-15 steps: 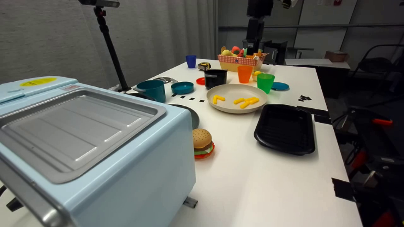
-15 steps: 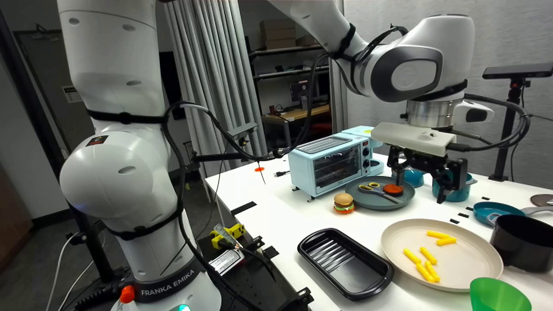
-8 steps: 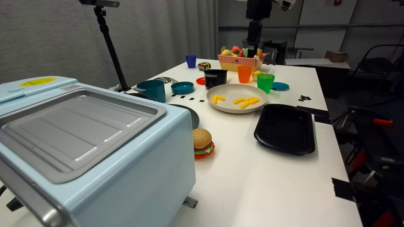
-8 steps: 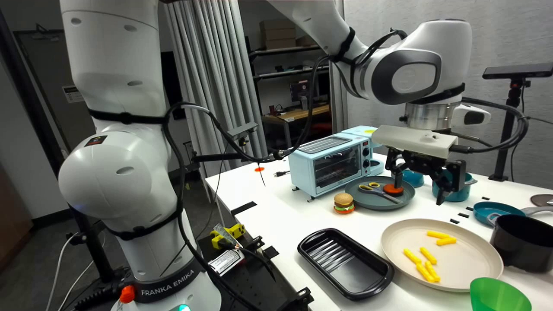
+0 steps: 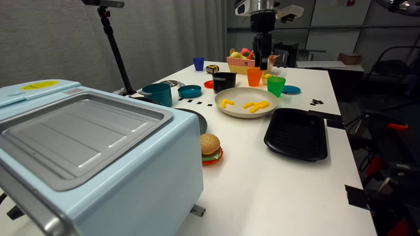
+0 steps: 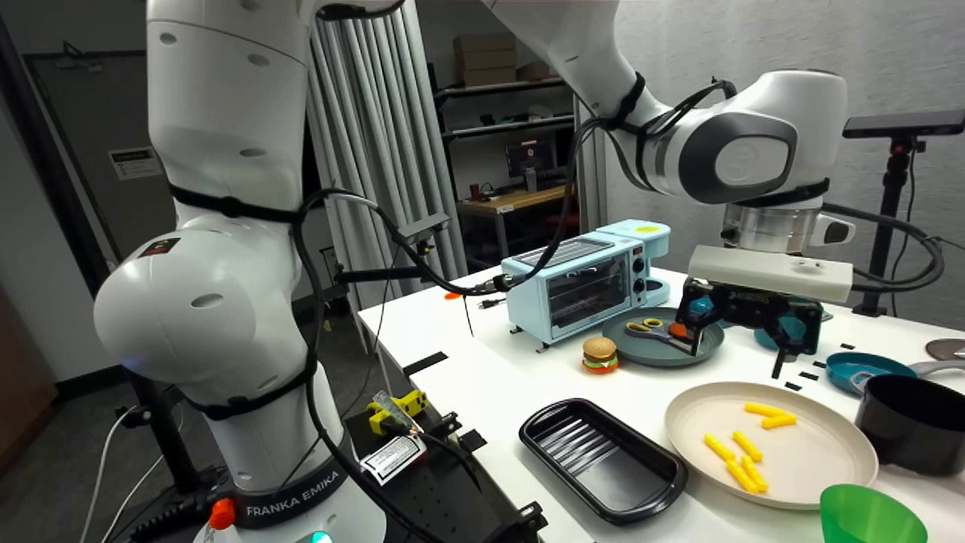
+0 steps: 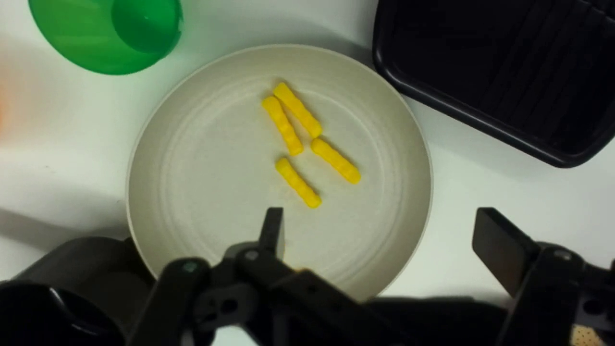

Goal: Put the chips in the green cup

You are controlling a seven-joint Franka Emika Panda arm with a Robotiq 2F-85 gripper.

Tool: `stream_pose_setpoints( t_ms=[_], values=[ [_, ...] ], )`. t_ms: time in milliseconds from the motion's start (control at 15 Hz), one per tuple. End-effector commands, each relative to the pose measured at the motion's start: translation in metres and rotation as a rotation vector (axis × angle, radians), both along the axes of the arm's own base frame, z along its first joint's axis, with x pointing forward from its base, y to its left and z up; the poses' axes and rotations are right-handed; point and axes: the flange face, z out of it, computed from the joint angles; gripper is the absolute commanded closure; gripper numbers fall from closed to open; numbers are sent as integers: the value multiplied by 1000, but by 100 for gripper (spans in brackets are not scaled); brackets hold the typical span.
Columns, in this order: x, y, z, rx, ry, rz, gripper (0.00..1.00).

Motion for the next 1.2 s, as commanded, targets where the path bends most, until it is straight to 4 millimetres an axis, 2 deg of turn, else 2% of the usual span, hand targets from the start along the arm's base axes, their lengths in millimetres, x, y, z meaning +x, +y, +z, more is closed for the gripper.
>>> stream_pose_setpoints(
  t_ms=[0, 200, 267, 733, 1133],
  values=[
    [18, -4, -14, 8, 41, 168, 0],
    [21, -1, -22, 42, 79, 227, 0],
    [14, 4, -22, 8, 56, 178, 0],
    [19, 4, -25, 22, 74, 226, 0],
    [24, -4, -44, -125, 105, 370, 0]
  ],
)
